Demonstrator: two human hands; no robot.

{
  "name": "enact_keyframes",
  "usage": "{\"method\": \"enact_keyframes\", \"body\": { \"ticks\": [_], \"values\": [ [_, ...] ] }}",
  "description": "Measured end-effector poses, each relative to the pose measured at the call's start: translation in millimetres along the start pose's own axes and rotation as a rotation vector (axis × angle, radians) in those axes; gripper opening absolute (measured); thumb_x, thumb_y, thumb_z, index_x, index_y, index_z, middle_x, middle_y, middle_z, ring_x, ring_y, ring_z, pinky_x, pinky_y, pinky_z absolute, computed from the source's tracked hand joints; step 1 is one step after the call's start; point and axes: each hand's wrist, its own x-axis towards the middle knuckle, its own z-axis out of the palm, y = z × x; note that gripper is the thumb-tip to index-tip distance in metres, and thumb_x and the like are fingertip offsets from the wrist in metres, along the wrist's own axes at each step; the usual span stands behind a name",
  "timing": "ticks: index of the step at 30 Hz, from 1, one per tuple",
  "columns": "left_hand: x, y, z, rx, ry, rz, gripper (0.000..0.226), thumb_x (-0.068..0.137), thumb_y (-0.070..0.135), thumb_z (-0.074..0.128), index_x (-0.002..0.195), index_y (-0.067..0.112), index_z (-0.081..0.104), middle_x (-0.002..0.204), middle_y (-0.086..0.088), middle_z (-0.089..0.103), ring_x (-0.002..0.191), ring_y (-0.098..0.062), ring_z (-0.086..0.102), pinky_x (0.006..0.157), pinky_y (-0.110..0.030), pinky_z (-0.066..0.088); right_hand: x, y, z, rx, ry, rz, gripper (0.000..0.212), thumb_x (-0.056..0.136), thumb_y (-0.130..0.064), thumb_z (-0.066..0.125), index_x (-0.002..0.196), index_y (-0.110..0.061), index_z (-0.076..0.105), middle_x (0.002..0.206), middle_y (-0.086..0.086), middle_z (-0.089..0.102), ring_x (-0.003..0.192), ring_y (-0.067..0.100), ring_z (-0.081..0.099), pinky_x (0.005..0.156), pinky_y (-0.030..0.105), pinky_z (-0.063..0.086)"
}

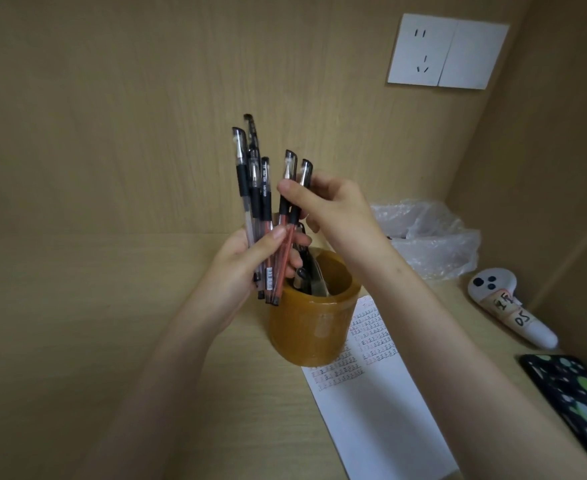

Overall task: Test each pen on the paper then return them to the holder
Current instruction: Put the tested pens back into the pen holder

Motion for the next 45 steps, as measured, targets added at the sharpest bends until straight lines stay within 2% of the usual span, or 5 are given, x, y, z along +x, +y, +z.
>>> {"method": "enact_keyframes", "body": {
  "ticks": [4,9,23,33,45],
  "values": [
    [2,0,0,-0.137,0.024,0.026,0.027,0.093,0.016,0.043,0.115,0.004,0.053,0.095,-0.008,0.070,0.086,-0.021,0.068,0.074,-0.025,0.055,0,-5,-11,0.116,0.116,-0.039,0.016,0.095,-0.018,0.055,0.092,-0.003,0.063,0.070,-0.003,0.060,0.056,0.001,0.054,0.060,0.019,0.046],
    [4,-5,-6,-0.143,0.096,0.003,0.011,0.095,0.015,0.043,0.102,0.011,0.051,0.071,0.004,0.054,0.059,-0.008,0.048,0.054,-0.019,0.042,4,-14,-48,0.079,0.322,-0.067,0.018,0.098,-0.019,0.050,0.098,-0.004,0.059,0.075,-0.001,0.060,0.059,0.001,0.056,0.059,0.016,0.048],
    [3,-1,-7,-0.184,-0.120,0.012,0.035,0.089,0.018,0.046,0.122,0.010,0.053,0.065,0.005,0.049,0.050,-0.004,0.040,0.047,-0.015,0.038,-18,29,-37,-0.394,0.150,0.137,0.042,0.085,-0.051,0.061,0.113,-0.021,0.065,0.096,-0.014,0.063,0.086,-0.005,0.054,0.065,0.012,0.038],
    [2,-4,-8,-0.271,-0.285,-0.057,0.035,0.088,0.018,0.045,0.121,0.008,0.052,0.066,0.003,0.050,0.047,-0.004,0.040,0.045,-0.015,0.038,20,-12,-5,0.194,-0.137,0.048,0.033,0.098,-0.014,0.049,0.130,-0.005,0.050,0.098,0.003,0.068,0.084,0.010,0.066,0.077,0.021,0.054],
    [4,-8,-17,-0.121,0.169,-0.020,0.031,0.093,0.020,0.045,0.121,0.011,0.055,0.106,-0.011,0.062,0.055,-0.004,0.048,0.050,-0.015,0.041,10,-3,-15,0.101,0.105,-0.218,0.073,0.092,0.003,0.053,0.149,-0.022,0.016,0.102,0.010,0.054,0.087,0.027,0.068,0.070,0.026,0.057]
  ]
}}
